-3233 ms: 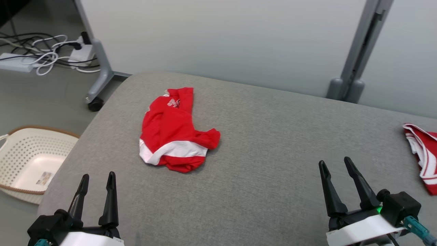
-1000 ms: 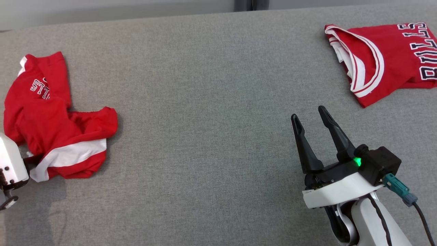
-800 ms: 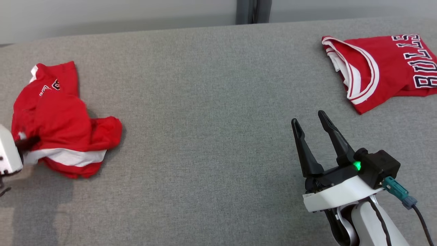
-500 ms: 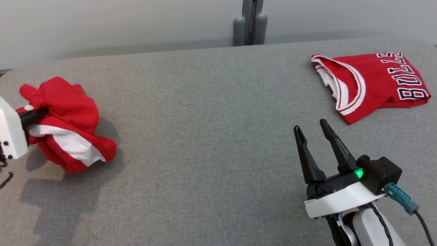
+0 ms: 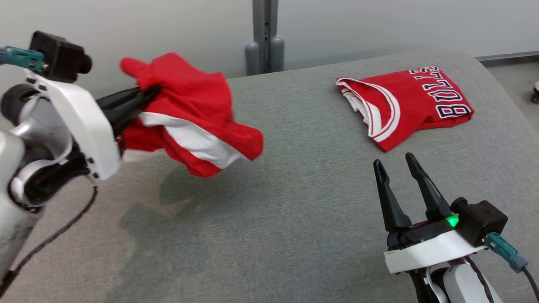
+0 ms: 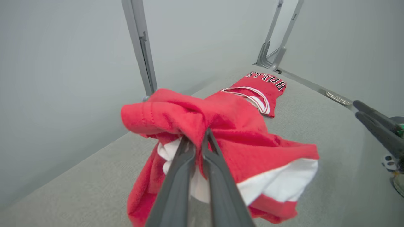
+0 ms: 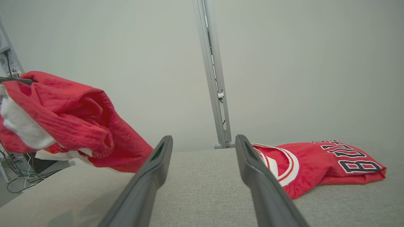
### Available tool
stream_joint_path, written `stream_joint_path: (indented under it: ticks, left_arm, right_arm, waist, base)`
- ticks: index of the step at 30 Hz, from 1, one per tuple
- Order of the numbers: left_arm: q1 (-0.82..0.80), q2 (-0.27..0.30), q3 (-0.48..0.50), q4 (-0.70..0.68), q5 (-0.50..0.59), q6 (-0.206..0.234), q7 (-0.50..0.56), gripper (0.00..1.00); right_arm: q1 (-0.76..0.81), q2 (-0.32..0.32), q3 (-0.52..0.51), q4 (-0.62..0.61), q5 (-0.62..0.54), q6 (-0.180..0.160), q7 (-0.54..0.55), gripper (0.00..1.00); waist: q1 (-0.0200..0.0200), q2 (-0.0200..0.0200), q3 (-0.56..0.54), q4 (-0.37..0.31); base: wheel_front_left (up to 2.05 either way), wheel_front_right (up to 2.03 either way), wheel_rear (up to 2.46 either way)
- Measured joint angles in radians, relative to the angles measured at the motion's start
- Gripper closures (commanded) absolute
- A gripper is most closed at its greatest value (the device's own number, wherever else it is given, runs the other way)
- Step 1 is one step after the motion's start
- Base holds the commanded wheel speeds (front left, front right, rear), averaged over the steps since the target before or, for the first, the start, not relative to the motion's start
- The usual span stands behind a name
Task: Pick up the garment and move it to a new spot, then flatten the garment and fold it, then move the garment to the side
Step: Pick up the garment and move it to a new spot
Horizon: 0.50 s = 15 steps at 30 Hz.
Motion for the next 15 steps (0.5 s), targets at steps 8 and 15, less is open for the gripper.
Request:
stream_joint_path:
  ticks: [8, 15]
  left_arm:
    - [0.128, -0.141, -0.041, 0.013, 0.016, 0.019, -0.170, 1.00]
    - [0.249, -0.234, -0.122, 0.180, 0.043, 0.016, -0.261, 0.53]
  right_arm:
    - [0.011, 0.000, -0.002, -0.011, 0.001, 0.000, 0.000, 0.00]
    - [0.013, 0.000, -0.006, -0.010, -0.004, 0.000, 0.000, 0.00]
  waist:
    - [0.0000, 0.0000, 0.016, -0.053]
    - [0.0000, 0.0000, 0.023, -0.064]
  base:
    - [0.00, 0.00, 0.00]
    - [0.00, 0.00, 0.00]
